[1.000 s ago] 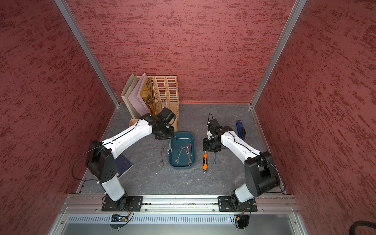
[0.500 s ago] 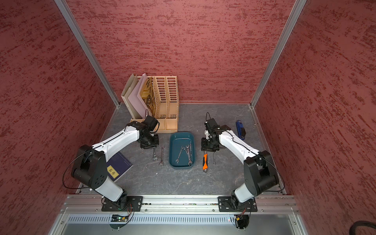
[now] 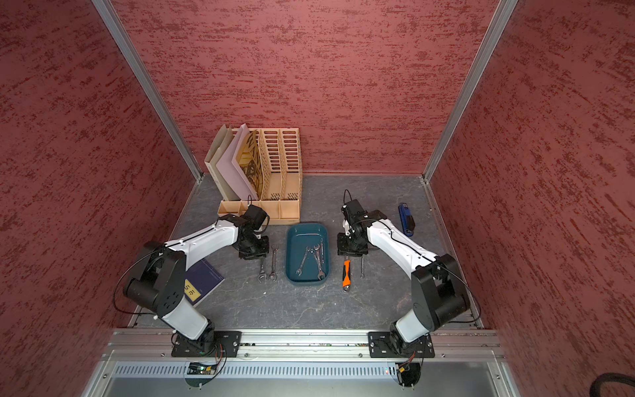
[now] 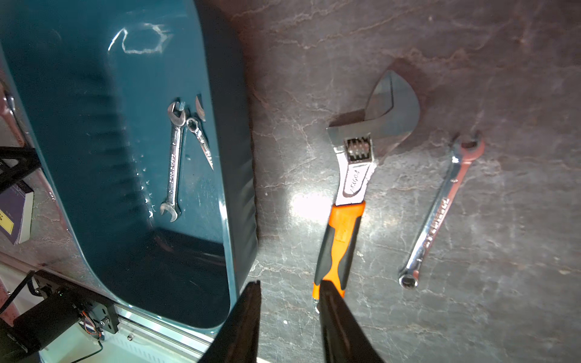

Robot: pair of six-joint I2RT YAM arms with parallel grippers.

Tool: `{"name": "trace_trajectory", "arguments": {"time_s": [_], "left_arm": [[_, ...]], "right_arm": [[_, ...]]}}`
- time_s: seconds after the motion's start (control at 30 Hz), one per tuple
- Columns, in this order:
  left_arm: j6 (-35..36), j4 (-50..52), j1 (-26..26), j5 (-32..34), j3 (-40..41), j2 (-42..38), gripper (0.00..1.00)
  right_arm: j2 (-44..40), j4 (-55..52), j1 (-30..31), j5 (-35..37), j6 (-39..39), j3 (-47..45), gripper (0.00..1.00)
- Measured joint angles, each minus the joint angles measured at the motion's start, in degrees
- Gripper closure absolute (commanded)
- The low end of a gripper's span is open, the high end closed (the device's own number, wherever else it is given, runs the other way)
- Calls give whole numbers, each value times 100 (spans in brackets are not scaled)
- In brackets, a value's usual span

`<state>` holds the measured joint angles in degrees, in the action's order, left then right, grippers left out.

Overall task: Take out the wrench from the storage box
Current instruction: Place the wrench at the center of the board.

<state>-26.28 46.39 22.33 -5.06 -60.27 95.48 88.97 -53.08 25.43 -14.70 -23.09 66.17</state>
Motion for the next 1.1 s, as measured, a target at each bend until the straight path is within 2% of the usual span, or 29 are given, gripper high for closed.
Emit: {"name": "trace_trajectory", "arguments": {"time_s": [0.37,0.67,0.77,0.87,1.1], "left_arm": [[238,-225,-15,-55,22,483,91],[304,-243,-20,-46,-15,531,90],[304,-240,-20,-48,-17,535,83],[302,-243,-20,-52,-17,535,80],[258,-317,-7,-184,-17,505,60]], "right_arm": [[-4,-94,66,74,-26,20,65],[-114,-275,131,98,-50,212,65],[-170,-337,170,105,-52,291,65],[-201,-393,229,122,-68,367,65],[-234,-455,310,142,-92,385,64]]}}
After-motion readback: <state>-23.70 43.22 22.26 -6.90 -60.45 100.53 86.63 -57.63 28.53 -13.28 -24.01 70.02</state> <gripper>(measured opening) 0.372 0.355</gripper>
